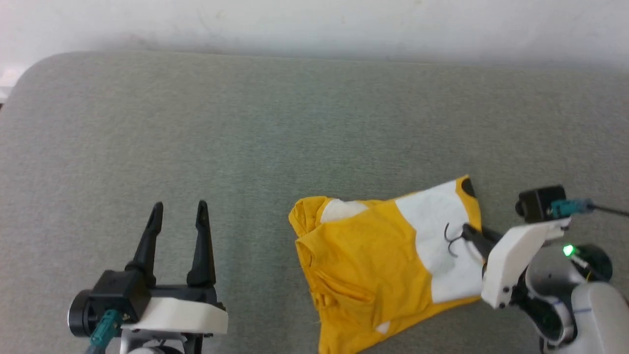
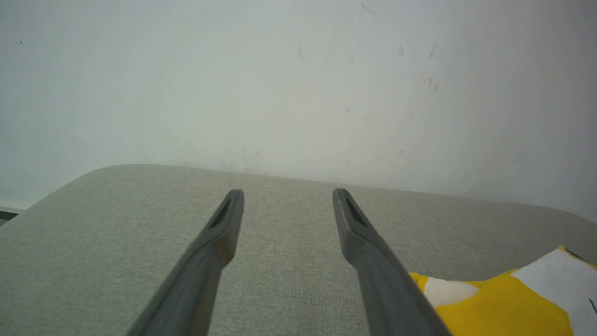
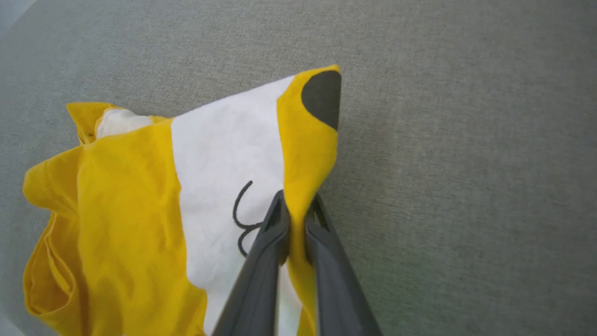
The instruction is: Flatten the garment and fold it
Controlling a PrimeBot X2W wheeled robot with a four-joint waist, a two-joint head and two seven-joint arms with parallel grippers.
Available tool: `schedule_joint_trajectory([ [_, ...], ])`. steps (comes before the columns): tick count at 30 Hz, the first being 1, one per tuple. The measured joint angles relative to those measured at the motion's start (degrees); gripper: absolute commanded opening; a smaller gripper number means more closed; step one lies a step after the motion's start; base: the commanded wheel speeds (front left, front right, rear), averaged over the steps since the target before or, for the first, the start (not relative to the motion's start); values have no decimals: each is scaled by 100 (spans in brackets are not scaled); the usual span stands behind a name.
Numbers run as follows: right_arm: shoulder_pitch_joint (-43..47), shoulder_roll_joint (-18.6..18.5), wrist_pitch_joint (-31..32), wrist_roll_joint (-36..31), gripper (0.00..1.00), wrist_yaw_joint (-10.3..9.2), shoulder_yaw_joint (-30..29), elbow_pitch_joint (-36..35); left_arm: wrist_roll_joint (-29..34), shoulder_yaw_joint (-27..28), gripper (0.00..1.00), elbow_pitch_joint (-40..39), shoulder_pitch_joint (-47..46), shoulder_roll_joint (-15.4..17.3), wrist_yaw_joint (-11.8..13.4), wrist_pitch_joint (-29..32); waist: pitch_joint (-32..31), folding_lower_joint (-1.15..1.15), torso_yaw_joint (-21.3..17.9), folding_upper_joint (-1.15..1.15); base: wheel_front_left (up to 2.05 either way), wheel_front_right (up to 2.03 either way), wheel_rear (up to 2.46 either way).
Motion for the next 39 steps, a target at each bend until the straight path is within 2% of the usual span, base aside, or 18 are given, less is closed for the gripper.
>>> schedule_joint_trajectory([
  [5,-616,-334,160,-30,0,0,99,190,27,13,100,-87,-165,63,27,83,47,0,-297,0,0,0,0],
  [12,-1544,-1152,442,-90,0,1,301,377,146,53,100,-243,-355,171,111,202,221,0,-740,0,0,0,0],
  [19,-2303,-1891,572,-172,0,1,179,523,335,118,100,-448,-689,300,177,275,672,1,-1063,0,0,0,0],
  [29,-2839,-2453,403,-243,0,2,-189,758,782,104,100,-776,-1276,500,272,358,1457,1,-1433,0,0,0,0],
  [39,-3177,-2764,-247,-742,0,2,-676,1608,1284,30,100,-868,-1758,542,361,63,2238,1,-1602,0,0,0,0],
])
